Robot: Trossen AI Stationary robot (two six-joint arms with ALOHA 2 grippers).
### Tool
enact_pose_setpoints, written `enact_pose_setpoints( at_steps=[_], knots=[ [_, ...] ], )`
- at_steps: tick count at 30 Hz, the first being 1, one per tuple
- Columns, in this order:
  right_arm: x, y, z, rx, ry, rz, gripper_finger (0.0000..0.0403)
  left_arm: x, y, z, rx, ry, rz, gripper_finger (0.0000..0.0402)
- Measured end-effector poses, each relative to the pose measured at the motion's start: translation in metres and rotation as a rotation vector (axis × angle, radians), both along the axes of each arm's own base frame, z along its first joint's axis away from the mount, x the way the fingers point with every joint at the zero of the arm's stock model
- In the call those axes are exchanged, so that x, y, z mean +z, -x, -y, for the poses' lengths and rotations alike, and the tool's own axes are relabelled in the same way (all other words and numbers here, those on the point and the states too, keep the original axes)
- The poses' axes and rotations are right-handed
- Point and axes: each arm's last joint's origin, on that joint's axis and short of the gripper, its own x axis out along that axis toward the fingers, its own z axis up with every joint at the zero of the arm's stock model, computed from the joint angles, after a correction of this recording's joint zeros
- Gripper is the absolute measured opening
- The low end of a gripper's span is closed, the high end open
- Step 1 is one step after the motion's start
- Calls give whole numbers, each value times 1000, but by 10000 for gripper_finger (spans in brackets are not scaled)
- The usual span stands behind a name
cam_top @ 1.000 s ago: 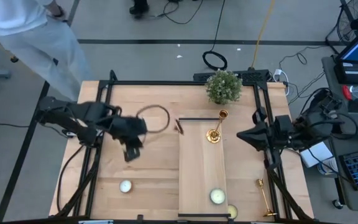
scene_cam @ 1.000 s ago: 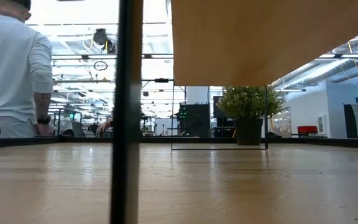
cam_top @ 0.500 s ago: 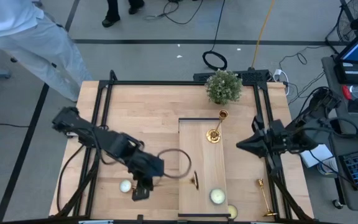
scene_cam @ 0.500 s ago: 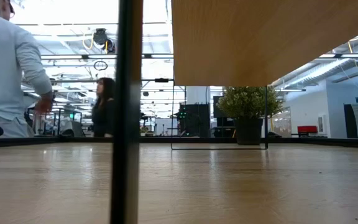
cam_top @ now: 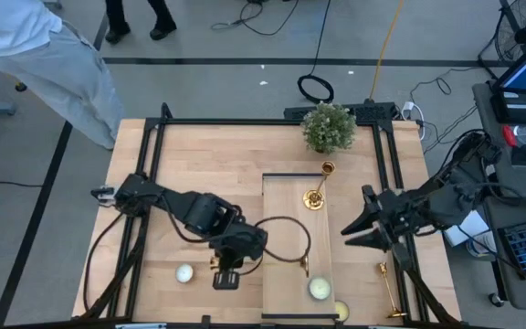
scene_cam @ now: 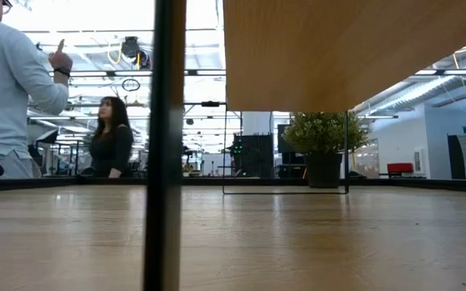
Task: Pick & Place candle stick holders
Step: Put the top gold candle holder on the shelf
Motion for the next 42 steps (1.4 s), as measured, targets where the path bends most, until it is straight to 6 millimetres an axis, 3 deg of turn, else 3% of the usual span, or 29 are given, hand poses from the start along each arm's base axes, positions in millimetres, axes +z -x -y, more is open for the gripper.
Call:
enact_pose_setpoints(
  at_steps=[3, 8, 17, 25, 33, 39, 42],
  knots=[
    [0, -11, -6, 8, 6, -16, 143, 2, -1, -7, -6, 11, -6, 15],
    [-16, -31, -13, 32, 34, -117, 201, 3, -5, -14, -28, 15, 29, 15],
    [-31, -58, -19, 32, 65, -165, 225, 5, -16, -20, -42, 60, 100, 15],
    [-24, -61, -19, 34, 58, -88, 222, -6, -24, -12, -81, 63, 91, 15],
    [-13, -58, -19, 46, 67, 13, 222, -2, -32, -16, 71, 9, 168, 15],
    [13, -40, -14, -19, 114, 225, 222, 12, -10, 2, 33, 21, 175, 15],
    [23, -27, -10, -79, 150, 293, 222, 17, 1, 5, 107, -49, 178, 15]
  ],
)
